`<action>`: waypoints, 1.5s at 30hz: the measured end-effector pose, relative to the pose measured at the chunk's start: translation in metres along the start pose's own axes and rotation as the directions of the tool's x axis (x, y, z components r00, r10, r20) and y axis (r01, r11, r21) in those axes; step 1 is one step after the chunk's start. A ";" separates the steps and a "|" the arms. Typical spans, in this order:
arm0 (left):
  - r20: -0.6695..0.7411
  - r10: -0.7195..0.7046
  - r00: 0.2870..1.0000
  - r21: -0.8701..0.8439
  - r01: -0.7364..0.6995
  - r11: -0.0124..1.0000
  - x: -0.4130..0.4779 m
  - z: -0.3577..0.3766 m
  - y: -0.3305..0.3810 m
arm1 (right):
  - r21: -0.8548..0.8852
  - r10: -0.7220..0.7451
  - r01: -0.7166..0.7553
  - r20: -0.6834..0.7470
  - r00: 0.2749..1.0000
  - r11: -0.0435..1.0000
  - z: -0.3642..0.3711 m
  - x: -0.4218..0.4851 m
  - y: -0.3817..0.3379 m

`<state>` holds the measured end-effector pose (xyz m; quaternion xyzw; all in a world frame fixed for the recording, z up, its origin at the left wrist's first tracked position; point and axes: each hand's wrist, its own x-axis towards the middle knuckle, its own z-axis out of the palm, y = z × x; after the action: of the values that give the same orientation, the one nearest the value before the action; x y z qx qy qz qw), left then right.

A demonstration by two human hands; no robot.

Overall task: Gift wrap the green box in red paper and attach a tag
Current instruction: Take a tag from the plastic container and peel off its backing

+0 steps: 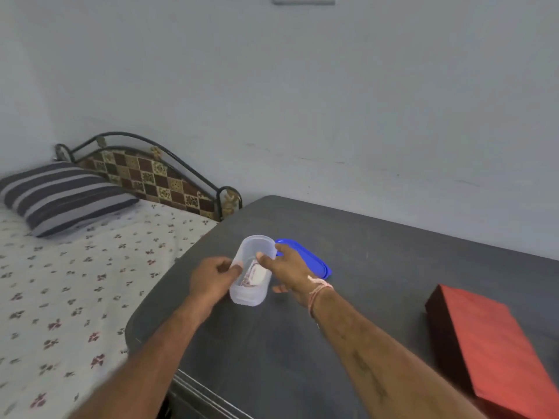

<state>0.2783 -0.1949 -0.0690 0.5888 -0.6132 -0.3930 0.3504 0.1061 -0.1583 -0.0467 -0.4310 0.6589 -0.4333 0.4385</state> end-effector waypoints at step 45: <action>0.185 -0.017 0.983 -0.384 0.088 0.919 -0.061 0.030 -0.006 | -0.901 -0.283 0.356 0.284 0.916 0.248 -0.024 -0.007 -0.007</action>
<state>0.2580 -0.1322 -0.0859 0.4858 -0.5355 -0.5676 0.3937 0.0863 -0.1485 -0.0328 -0.7410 0.6699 -0.0358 0.0295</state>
